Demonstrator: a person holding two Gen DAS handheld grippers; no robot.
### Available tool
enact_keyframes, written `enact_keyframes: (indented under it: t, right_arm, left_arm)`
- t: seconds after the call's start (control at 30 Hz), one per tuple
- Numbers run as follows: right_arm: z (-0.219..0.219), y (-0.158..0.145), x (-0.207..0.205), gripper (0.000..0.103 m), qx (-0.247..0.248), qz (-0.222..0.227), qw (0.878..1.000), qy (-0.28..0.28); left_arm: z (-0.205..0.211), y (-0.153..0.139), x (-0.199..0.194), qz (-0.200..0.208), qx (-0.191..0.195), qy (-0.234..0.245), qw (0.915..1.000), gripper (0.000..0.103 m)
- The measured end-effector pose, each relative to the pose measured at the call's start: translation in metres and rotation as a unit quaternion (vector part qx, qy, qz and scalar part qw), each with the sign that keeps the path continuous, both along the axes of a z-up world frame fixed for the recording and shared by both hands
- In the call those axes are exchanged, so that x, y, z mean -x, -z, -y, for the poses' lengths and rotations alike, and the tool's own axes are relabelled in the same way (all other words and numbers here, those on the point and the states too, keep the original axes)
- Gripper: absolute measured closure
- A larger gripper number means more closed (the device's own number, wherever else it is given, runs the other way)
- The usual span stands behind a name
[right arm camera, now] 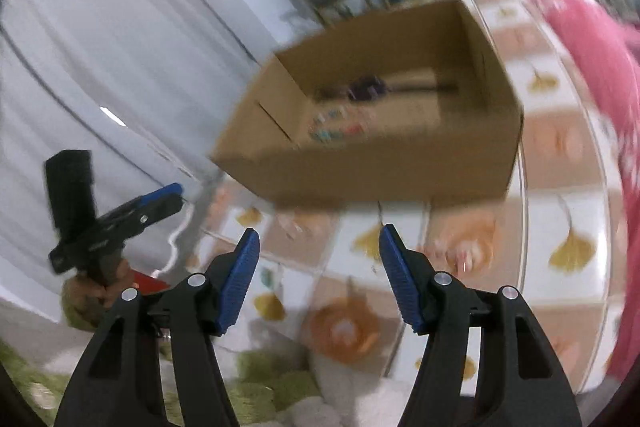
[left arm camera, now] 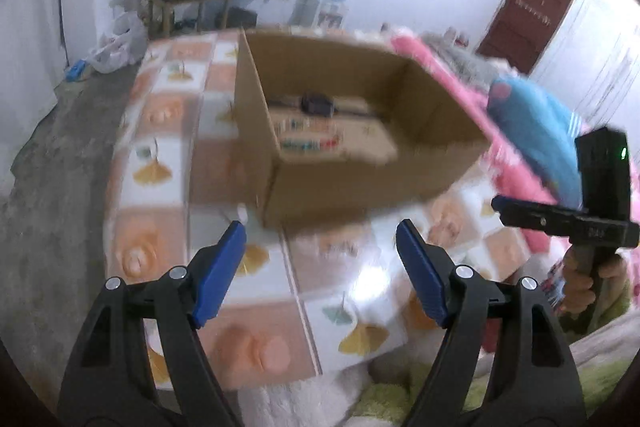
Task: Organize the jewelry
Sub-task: 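Withdraw the left tool from the box to the gold filigree pendant, then close the left tool on the gold filigree pendant's chain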
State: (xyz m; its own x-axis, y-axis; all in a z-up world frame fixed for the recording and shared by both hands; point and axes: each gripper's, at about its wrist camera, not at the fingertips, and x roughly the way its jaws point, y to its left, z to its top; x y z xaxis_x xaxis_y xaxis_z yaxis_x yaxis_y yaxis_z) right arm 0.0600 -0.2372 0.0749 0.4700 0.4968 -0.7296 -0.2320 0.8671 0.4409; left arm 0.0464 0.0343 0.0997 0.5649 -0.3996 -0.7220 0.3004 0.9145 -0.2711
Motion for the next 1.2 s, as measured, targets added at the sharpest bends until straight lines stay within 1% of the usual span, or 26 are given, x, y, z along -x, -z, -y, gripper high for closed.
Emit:
enact_keyframes:
  t: [0.07, 0.13, 0.17, 0.23, 0.33, 0.37, 0.43, 0.5, 0.53, 0.6, 0.7, 0.73, 0.77, 0.8, 0.87, 0.93, 1.03, 1.2]
  right_arm:
    - [-0.004, 0.010, 0.002, 0.042, 0.005, -0.005, 1.000, 0.003]
    - [-0.014, 0.018, 0.003, 0.042, 0.028, 0.000, 1.000, 0.003]
    - [-0.020, 0.021, 0.004, 0.042, 0.047, 0.006, 0.999, 0.000]
    - [-0.029, 0.025, 0.007, 0.043, 0.074, 0.016, 0.997, -0.009]
    - [-0.040, 0.030, 0.011, 0.044, 0.098, 0.028, 0.994, -0.025]
    - [-0.043, 0.034, 0.011, 0.045, 0.102, 0.026, 0.994, -0.028]
    - [-0.048, 0.040, 0.011, 0.049, 0.103, 0.017, 0.994, -0.034]
    - [-0.051, 0.046, 0.008, 0.055, 0.101, 0.009, 0.994, -0.036]
    - [-0.052, 0.049, 0.005, 0.056, 0.101, 0.005, 0.994, -0.037]
    - [-0.054, 0.053, 0.000, 0.064, 0.107, 0.003, 0.994, -0.035]
    - [-0.059, 0.053, -0.010, 0.070, 0.110, 0.005, 0.993, -0.031]
    - [-0.059, 0.054, -0.013, 0.071, 0.110, 0.005, 0.993, -0.030]
    - [-0.059, 0.054, -0.016, 0.074, 0.110, 0.005, 0.993, -0.029]
    - [-0.060, 0.055, -0.017, 0.076, 0.110, 0.006, 0.993, -0.029]
    - [-0.060, 0.058, -0.022, 0.076, 0.109, 0.003, 0.994, -0.029]
    - [-0.060, 0.061, -0.025, 0.077, 0.104, -0.002, 0.994, -0.028]
    - [-0.060, 0.065, -0.030, 0.077, 0.094, -0.010, 0.995, -0.027]
    - [-0.061, 0.067, -0.033, 0.077, 0.090, -0.011, 0.996, -0.024]
  left_arm:
    - [0.019, 0.020, 0.005, -0.007, -0.029, 0.016, 0.9994, 0.029]
    - [0.035, 0.034, 0.008, -0.010, -0.052, 0.032, 0.9981, 0.029]
    - [0.044, 0.040, 0.010, -0.004, -0.067, 0.042, 0.9968, 0.029]
    - [0.055, 0.047, 0.013, 0.004, -0.083, 0.058, 0.9948, 0.031]
    - [0.068, 0.054, 0.013, 0.021, -0.109, 0.077, 0.9908, 0.035]
    - [0.070, 0.055, 0.012, 0.022, -0.114, 0.080, 0.9901, 0.037]
    - [0.071, 0.060, 0.009, 0.021, -0.119, 0.081, 0.9893, 0.041]
    - [0.070, 0.063, 0.007, 0.019, -0.123, 0.078, 0.9891, 0.044]
    - [0.070, 0.064, 0.006, 0.018, -0.125, 0.076, 0.9891, 0.047]
    - [0.070, 0.066, 0.002, 0.016, -0.127, 0.073, 0.9891, 0.052]
    - [0.070, 0.069, -0.001, 0.019, -0.130, 0.077, 0.9883, 0.059]
    - [0.070, 0.070, -0.003, 0.021, -0.134, 0.080, 0.9875, 0.063]
    - [0.071, 0.070, -0.004, 0.023, -0.137, 0.084, 0.9868, 0.066]
    - [0.072, 0.071, -0.005, 0.026, -0.143, 0.089, 0.9853, 0.067]
    - [0.075, 0.073, -0.007, 0.033, -0.159, 0.103, 0.9813, 0.072]
    - [0.079, 0.074, -0.009, 0.040, -0.175, 0.117, 0.9768, 0.074]
    - [0.084, 0.077, -0.013, 0.050, -0.197, 0.142, 0.9687, 0.077]
    - [0.088, 0.079, -0.020, 0.053, -0.211, 0.181, 0.9592, 0.083]
